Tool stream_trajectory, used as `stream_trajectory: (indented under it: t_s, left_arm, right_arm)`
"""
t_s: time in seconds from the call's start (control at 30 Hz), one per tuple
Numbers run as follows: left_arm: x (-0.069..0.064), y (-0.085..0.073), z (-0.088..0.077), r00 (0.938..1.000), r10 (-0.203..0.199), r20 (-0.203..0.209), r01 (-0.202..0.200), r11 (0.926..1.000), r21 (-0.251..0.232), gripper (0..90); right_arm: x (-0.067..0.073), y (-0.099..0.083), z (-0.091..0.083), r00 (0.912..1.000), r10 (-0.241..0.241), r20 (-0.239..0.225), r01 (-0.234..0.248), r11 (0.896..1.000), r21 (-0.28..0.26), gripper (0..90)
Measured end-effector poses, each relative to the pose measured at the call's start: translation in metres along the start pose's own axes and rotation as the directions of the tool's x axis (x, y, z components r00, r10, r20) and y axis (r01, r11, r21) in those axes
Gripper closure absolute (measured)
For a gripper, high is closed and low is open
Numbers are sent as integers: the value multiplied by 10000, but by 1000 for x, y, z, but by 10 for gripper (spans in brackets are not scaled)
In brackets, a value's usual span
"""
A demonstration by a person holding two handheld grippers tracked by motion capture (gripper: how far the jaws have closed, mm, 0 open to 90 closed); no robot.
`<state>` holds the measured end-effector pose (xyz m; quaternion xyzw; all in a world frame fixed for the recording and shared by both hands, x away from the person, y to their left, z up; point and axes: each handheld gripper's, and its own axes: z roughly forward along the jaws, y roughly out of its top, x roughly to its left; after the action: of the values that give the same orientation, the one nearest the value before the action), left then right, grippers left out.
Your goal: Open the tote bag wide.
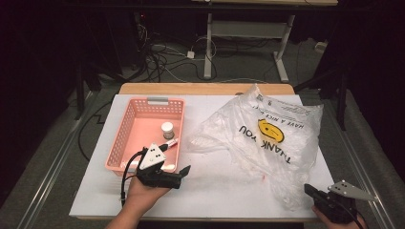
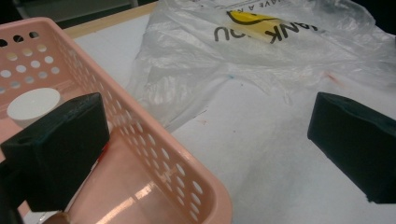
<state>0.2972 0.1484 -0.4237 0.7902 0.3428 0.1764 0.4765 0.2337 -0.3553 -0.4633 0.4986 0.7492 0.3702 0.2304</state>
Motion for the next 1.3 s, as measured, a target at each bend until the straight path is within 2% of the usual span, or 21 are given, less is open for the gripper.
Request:
stream_trajectory:
  t_s: [0.07, 0.1, 0.33, 0.47, 0.5, 0.53, 0.57, 0.6, 0.67, 0.7, 0.73, 0.8, 0.87, 0.9, 0.93, 1.0, 1.03, 1.13, 1.17, 1.2, 1.3]
  left_arm:
    - [1, 0, -1, 9999, 11, -106, -10, 9999, 106, 0]
    - [1, 0, -1, 9996, 83, -283, -80, 9999, 132, 0]
    - [5, -2, -6, 9995, 95, -287, -93, 9999, 48, 0]
    - [9, -4, -10, 9984, -429, -360, 425, 9990, -104, 0]
    - [9, -4, -10, 9984, -429, -360, 425, 9990, -104, 0]
    - [11, -4, -11, 9979, -520, -384, 516, 9986, -107, 0]
    - [12, -4, -11, 9973, -632, -368, 628, 9980, -115, 0]
    - [13, -4, -12, 9969, -690, -385, 686, 9976, -117, 0]
    - [14, -4, -12, 9968, -698, -387, 694, 9975, -120, 0]
    - [14, -5, -12, 9969, -670, -415, 667, 9977, -97, 0]
    - [14, -5, -12, 9971, -627, -423, 625, 9980, -43, 0]
    - [14, -5, -11, 9978, -496, -444, 495, 9988, -37, 0]
    - [13, -6, -10, 9988, -253, -415, 251, 9997, -47, 0]
    - [13, -6, -10, 9992, -206, -357, 205, 9998, -17, 0]
    - [13, -6, -9, 9993, -216, -317, 217, 9998, 43, 0]
    - [14, -7, -9, 9992, -282, -295, 283, 9996, 10, 0]
    - [14, -8, -9, 9990, -295, -323, 296, 9996, 13, 0]
    - [15, -8, -11, 9979, -509, -407, 509, 9987, -19, 0]
    - [15, -7, -11, 9974, -584, -431, 585, 9983, -7, 0]
    - [16, -8, -12, 9970, -624, -455, 622, 9980, -63, 0]
    - [17, -9, -12, 9967, -646, -483, 642, 9979, -100, 0]
  right_arm:
    - [3, -1, 0, 10000, -68, -25, 68, 10000, 21, 900]
    - [10, -2, -1, 9996, -224, -150, 225, 9997, 105, 900]
    - [40, 1, 5, 9911, -1020, -851, 1034, 9946, 129, 900]
    - [57, 4, 15, 9791, -1436, -1440, 1482, 9887, 219, 900]
    - [57, 4, 15, 9791, -1436, -1440, 1482, 9887, 219, 900]
    - [66, 5, 19, 9700, -1743, -1697, 1809, 9832, 238, 900]
    - [66, 5, 19, 9700, -1743, -1697, 1809, 9832, 238, 900]
    - [76, 6, 23, 9604, -1944, -1996, 2037, 9787, 271, 900]
    - [86, 7, 27, 9513, -2097, -2258, 2216, 9747, 283, 900]
    - [86, 7, 27, 9513, -2097, -2258, 2216, 9747, 283, 900]
    - [92, 8, 28, 9460, -2241, -2340, 2350, 9718, 194, 885]
    - [92, 10, 28, 9429, -2226, -2477, 2333, 9723, 144, 797]
    - [91, 11, 26, 9418, -2149, -2585, 2242, 9745, 66, 762]
    - [88, 12, 24, 9436, -2087, -2570, 2148, 9767, -44, 726]
    - [82, 14, 18, 9493, -1801, -2576, 1779, 9835, -318, 663]
    - [76, 17, 11, 9557, -1581, -2483, 1461, 9871, -662, 610]
    - [76, 17, 11, 9557, -1581, -2483, 1461, 9871, -662, 610]
    - [68, 21, 4, 9641, -1318, -2305, 1056, 9868, -1228, 510]
    - [62, 25, 2, 9671, -1132, -2276, 785, 9846, -1561, 426]
    - [62, 25, 2, 9671, -1132, -2276, 785, 9846, -1561, 426]
    - [58, 29, 6, 9652, -1202, -2321, 739, 9773, -1987, 289]
